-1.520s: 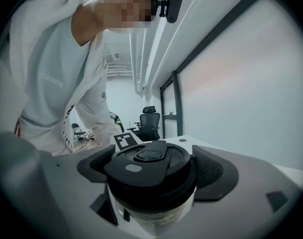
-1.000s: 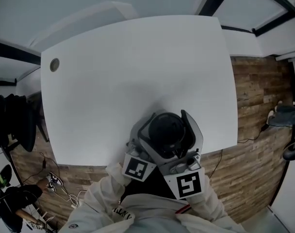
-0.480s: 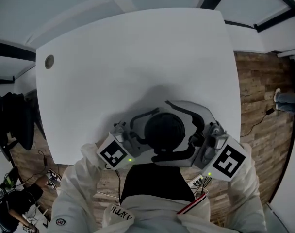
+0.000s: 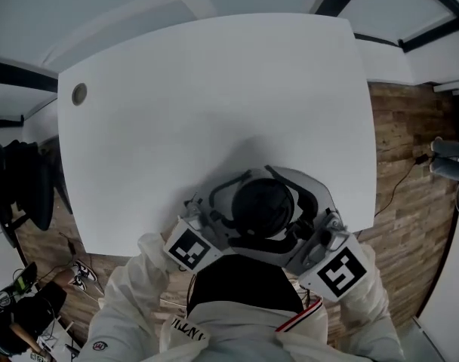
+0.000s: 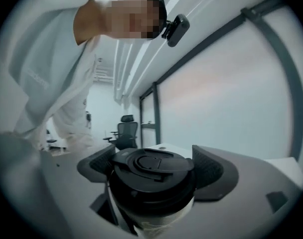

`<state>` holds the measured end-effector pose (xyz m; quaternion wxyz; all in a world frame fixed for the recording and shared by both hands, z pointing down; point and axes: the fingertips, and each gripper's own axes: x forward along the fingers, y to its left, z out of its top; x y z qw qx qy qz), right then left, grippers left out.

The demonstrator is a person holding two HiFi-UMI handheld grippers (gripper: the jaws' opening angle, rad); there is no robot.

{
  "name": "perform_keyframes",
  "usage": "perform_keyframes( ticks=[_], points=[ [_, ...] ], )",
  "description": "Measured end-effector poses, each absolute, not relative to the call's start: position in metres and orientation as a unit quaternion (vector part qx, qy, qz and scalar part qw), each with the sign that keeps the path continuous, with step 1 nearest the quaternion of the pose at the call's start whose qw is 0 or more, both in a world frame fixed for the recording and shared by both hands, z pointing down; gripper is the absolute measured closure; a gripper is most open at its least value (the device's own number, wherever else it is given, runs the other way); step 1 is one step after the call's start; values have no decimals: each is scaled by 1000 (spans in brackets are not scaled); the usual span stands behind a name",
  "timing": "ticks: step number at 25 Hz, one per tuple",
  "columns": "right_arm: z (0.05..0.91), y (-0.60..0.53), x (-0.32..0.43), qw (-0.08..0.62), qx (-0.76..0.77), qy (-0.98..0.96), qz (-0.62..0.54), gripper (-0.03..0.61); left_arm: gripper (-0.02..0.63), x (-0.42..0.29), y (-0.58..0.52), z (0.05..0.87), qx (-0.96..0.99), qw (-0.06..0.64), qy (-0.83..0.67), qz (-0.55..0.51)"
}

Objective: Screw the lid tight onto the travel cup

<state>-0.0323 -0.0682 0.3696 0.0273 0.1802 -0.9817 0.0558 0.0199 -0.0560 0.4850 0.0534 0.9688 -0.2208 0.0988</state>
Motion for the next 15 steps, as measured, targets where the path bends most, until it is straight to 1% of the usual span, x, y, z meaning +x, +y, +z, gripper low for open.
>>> perform_keyframes(
  ticks=[4,7,9,11,12,15],
  points=[
    [371,-79,-15,16,394,-917,51,77,249,23,-56,487,936,56,-332,99],
    [375,-78,-10,16,438,-897,52,77,249,26,-57,484,926,51,-361,93],
    [375,-72,-12,2,396,-915,80,75,249,28,-56,481,935,43,-341,90],
    [372,-63,-14,-13,317,-942,112,75,249,30,-52,479,949,36,-300,88],
    [371,-57,-15,-10,271,-955,118,74,249,31,-50,479,957,33,-274,86],
    [377,-44,-17,43,135,-986,88,74,249,33,-45,480,978,26,-190,86]
  ],
)
